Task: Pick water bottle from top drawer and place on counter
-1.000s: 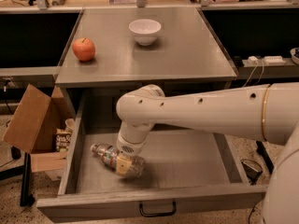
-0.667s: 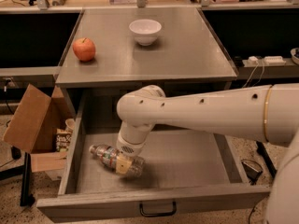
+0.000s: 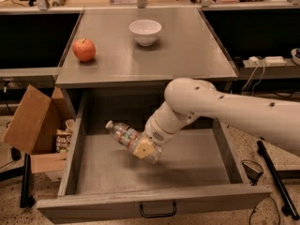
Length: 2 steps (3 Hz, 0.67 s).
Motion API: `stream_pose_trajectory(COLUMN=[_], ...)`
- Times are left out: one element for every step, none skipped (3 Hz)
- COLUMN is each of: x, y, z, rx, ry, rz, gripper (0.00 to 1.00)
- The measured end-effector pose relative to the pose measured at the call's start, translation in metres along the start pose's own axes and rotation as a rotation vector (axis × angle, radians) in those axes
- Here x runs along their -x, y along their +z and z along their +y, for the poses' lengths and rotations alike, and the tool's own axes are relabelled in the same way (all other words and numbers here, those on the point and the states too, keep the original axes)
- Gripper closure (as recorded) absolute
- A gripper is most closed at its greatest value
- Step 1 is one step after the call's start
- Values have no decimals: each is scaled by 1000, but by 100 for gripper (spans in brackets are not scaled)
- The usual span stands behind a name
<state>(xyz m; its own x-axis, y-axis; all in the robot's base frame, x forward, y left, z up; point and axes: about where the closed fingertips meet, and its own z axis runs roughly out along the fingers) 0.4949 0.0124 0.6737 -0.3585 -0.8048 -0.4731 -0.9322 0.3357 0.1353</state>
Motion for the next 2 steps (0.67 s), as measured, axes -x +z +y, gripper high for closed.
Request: stream_pose_trajectory(x=[-14,-14], y=[-58,-57], z=[-24,-23], rx=[-50,-49], ry=[10,10], rz=[-110,-108], gripper=[100,100])
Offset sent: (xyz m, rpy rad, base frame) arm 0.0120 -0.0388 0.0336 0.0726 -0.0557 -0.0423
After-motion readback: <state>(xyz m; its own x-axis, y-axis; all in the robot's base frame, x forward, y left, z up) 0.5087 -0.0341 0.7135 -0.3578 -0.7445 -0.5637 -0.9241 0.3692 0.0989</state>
